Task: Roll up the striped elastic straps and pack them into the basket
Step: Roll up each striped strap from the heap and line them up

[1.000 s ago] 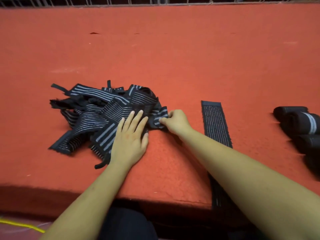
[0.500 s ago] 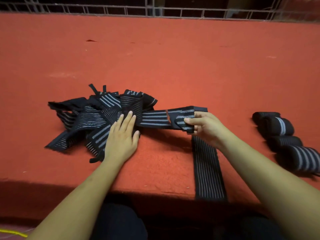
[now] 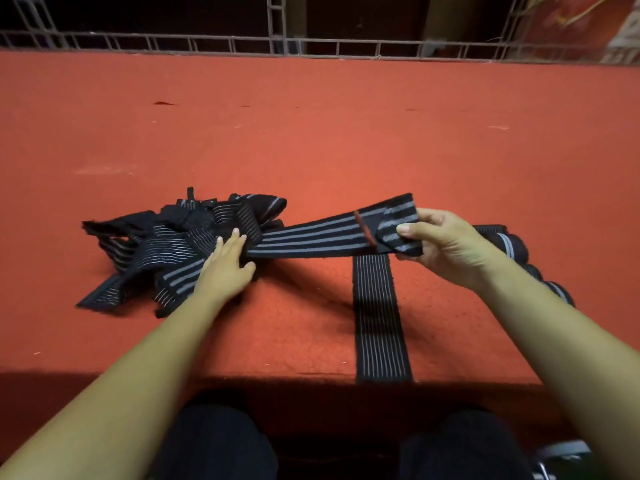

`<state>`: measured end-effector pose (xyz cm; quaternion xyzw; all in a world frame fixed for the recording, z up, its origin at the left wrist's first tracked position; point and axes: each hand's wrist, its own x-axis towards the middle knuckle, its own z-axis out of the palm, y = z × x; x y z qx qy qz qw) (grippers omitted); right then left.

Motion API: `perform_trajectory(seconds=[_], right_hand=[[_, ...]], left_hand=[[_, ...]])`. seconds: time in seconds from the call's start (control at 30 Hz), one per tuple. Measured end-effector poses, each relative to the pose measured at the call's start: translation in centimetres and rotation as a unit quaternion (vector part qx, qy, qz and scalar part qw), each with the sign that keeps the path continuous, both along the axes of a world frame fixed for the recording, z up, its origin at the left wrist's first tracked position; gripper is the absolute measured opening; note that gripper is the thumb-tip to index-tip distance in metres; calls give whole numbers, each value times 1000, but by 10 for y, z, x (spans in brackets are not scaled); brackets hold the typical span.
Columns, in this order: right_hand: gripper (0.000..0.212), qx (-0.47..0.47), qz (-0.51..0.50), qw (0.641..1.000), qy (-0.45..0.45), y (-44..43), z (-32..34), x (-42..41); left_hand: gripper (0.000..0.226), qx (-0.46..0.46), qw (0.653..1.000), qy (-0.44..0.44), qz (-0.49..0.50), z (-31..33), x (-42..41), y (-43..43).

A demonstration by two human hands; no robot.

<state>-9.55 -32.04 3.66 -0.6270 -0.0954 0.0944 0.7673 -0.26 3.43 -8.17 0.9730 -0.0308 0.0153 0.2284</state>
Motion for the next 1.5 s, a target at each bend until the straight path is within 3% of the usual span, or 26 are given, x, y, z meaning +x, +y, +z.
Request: perform_trajectory(seconds=[0.07,0.1,0.17,0.23,0.33,0.43,0.57,0.73,0.83,0.93,0.97,1.03,1.1,1.13,1.23,1.3,1.37,1.5], right_hand=[[29,-10,3,1000,12,-5,3,-7],[28,-17,3,1000,21,-6,3,-9],[26,-24,0,999,39,-6,1,-11],[21,-25,-5,999,46,-3,4,-12],[23,-11,-3,999,52,3,10,-11],[29,-30,-22,998,55,7,14,-8],[44,-82,-72,994,13,16,9,-9],[29,-148,-64,984,-75,23,2,-12],[31,-226,-46,967,-108,27,-1,-15],[11,-238,-68,960,-130,31,-1,-14],[12,-234,-78,961,-127,32,-1,-13],[28,-198,-104,969,-103,32,1,-12],[36,-118,-117,983,-81,29,6,-10],[37,-85,-119,986,-76,27,11,-10],[27,-75,-192,977,-48,17,25,-4],[16,-88,-268,959,-21,8,30,1],[6,-126,-312,941,-26,-1,30,6],[8,-283,-282,915,-60,-9,24,10]], left_hand=[[63,55,998,-24,8,12,-6,-15],[59,71,994,-83,6,20,-12,-26],[55,-12,980,-192,-53,43,-26,-54],[58,-189,955,-132,-188,65,-43,-82],[72,-339,878,55,-332,83,-64,-115],[60,-373,872,14,-316,90,-70,-133],[28,-418,863,-59,-278,96,-70,-144],[18,-498,829,-62,-247,111,-75,-154],[7,-491,831,-88,-244,118,-72,-152],[8,-499,826,-90,-246,123,-75,-156],[16,-498,827,-104,-240,123,-75,-157],[56,-461,850,-135,-216,116,-68,-153],[88,-398,891,-95,-195,105,-62,-146],[87,-369,906,-59,-200,99,-62,-142],[30,-338,910,39,-238,80,-62,-130],[9,-304,918,59,-248,66,-57,-120],[11,-283,923,67,-253,59,-57,-114],[10,-395,883,87,-237,63,-59,-123]])
